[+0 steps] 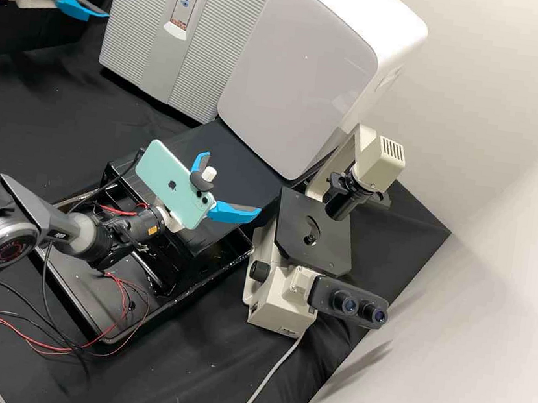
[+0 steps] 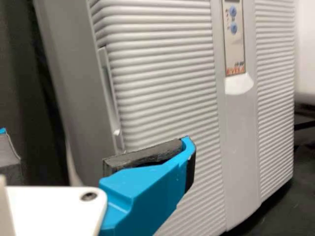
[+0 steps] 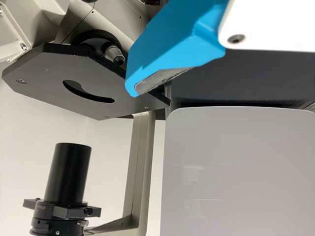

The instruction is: Open the incubator door

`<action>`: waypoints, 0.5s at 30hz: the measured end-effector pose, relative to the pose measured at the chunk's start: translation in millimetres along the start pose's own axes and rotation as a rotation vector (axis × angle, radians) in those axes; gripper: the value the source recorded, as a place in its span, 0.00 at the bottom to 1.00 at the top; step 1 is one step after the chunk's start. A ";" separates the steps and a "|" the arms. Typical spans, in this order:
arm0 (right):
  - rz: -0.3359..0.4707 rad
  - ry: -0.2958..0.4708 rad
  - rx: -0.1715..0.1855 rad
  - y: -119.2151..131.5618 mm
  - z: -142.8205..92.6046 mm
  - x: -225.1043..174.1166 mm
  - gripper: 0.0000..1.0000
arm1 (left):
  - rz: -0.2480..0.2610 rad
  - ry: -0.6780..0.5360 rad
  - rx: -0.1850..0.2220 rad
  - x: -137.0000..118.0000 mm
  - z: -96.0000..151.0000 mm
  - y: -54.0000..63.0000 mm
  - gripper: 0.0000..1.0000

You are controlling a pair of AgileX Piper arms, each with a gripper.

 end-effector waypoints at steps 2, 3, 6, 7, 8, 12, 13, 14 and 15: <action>0.000 0.000 0.000 0.0 0.0 0.0 1.00 | 0.024 -0.049 -0.003 10.4 -5.5 6.0 1.00; 0.000 0.000 0.000 0.0 0.0 0.0 1.00 | 0.031 -0.068 -0.009 13.9 -6.9 7.4 1.00; 0.000 0.000 0.000 0.0 0.0 0.0 1.00 | 0.053 -0.122 0.001 24.7 -12.1 13.7 1.00; 0.000 0.000 0.000 0.0 0.0 0.0 1.00 | 0.061 -0.140 0.004 28.3 -13.2 16.0 1.00; 0.000 0.000 0.000 0.0 0.0 0.0 1.00 | 0.066 -0.156 0.007 31.8 -14.0 17.8 1.00; 0.000 0.000 0.000 0.0 0.0 0.0 1.00 | 0.081 -0.197 0.003 42.2 -18.0 20.4 1.00; 0.000 0.000 0.000 0.0 0.0 0.0 1.00 | 0.083 -0.199 0.001 43.9 -19.1 20.0 1.00; 0.000 0.000 0.000 0.0 0.0 0.0 1.00 | 0.083 -0.201 -0.003 45.1 -19.9 19.7 1.00; 0.000 0.000 0.000 0.0 0.0 0.0 1.00 | 0.082 -0.202 -0.013 46.3 -21.1 18.0 1.00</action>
